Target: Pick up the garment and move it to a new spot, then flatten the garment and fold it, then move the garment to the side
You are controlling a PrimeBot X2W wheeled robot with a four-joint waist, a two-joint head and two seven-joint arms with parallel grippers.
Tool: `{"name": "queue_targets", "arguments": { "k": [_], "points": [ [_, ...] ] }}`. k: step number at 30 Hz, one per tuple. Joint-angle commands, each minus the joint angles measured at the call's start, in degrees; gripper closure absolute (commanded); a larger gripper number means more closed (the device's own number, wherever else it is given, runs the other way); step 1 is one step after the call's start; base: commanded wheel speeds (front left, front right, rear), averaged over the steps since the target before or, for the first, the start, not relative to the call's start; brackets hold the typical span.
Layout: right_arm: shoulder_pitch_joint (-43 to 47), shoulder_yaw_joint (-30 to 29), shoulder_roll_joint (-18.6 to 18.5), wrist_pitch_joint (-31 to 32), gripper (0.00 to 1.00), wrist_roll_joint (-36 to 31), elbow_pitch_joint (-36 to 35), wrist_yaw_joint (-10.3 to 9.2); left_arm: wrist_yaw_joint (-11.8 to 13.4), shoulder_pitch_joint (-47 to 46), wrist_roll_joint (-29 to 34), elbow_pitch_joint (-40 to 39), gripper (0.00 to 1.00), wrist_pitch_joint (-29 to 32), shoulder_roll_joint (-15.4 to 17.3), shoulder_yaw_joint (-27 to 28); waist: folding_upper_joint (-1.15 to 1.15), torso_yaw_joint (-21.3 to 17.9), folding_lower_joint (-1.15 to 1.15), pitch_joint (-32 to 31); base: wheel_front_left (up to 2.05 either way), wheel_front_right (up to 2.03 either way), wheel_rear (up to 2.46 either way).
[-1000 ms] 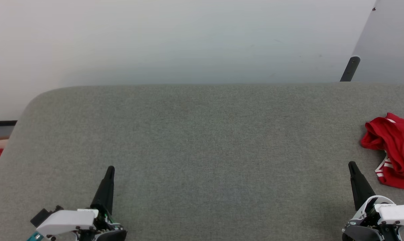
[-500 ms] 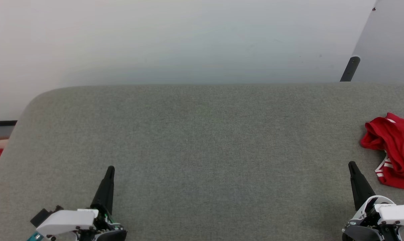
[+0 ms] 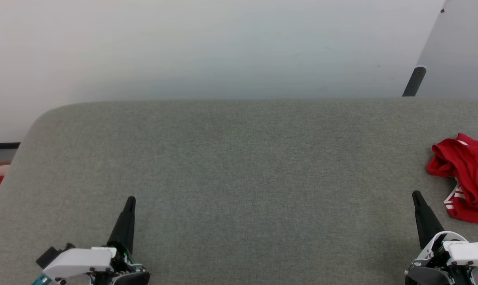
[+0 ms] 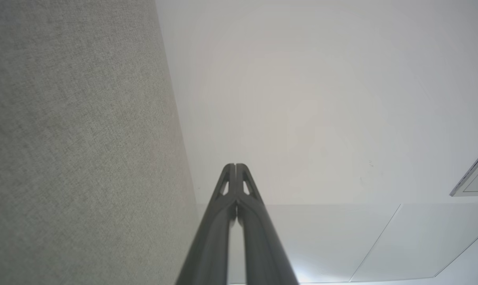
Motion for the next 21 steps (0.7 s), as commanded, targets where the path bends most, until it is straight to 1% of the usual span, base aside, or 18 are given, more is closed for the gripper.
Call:
{"name": "queue_targets", "arguments": {
  "k": [1,21],
  "points": [
    [-0.2,0.0,0.2,0.1,1.00,0.2,0.0,0.00,-0.3,-0.5,-0.2,-0.1,1.00,0.1,0.1,0.1,0.00,0.0,0.00,0.0,0.00,0.00,0.00],
    [-0.2,0.0,0.2,0.1,1.00,0.2,0.0,0.00,-0.3,-0.5,-0.2,-0.1,1.00,0.1,0.1,0.1,0.00,0.0,0.00,0.0,0.00,0.00,0.00]
  ]
}}
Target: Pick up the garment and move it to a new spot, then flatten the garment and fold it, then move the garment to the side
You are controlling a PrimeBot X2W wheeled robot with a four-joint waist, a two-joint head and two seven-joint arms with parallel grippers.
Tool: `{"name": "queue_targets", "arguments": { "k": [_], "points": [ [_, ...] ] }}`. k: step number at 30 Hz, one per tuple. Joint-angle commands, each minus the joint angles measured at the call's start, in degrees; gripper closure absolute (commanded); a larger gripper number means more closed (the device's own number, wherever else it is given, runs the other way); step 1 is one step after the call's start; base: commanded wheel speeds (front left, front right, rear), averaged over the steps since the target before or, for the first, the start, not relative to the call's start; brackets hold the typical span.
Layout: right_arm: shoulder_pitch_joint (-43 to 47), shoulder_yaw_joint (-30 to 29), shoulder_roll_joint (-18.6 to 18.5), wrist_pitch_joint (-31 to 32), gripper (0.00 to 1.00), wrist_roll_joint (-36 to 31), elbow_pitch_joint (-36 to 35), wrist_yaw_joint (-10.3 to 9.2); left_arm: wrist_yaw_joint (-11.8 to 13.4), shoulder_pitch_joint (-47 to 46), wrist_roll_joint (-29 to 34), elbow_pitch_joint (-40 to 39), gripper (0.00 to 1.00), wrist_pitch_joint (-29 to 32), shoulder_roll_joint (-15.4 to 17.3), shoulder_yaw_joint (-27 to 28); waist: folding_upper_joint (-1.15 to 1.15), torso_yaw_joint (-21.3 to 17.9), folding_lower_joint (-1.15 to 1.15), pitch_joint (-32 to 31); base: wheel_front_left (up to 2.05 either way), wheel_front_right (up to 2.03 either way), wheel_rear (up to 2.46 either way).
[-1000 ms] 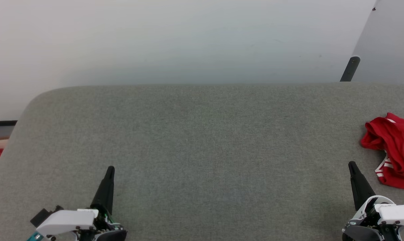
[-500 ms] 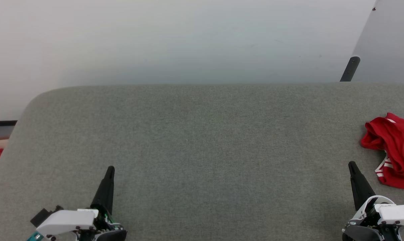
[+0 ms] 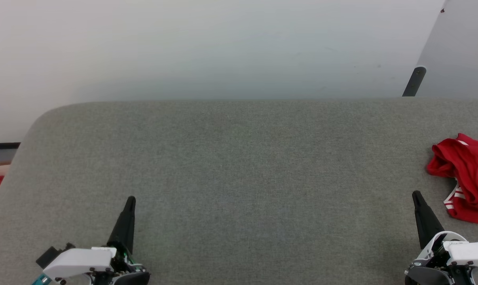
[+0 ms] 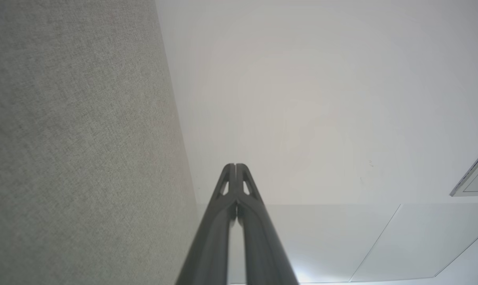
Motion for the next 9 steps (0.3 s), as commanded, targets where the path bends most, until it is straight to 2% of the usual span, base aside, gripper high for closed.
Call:
{"name": "queue_targets", "arguments": {
  "k": [1,9],
  "points": [
    [-0.2,0.0,0.2,0.1,1.00,0.2,0.0,0.00,-0.3,-0.5,-0.2,-0.1,1.00,0.1,0.1,0.1,0.00,0.0,0.00,0.0,0.00,0.00,0.00],
    [-0.2,0.0,0.2,0.1,1.00,0.2,0.0,0.00,-0.3,-0.5,-0.2,-0.1,1.00,0.1,0.1,0.1,0.00,0.0,0.00,0.0,0.00,0.00,0.00]
  ]
}}
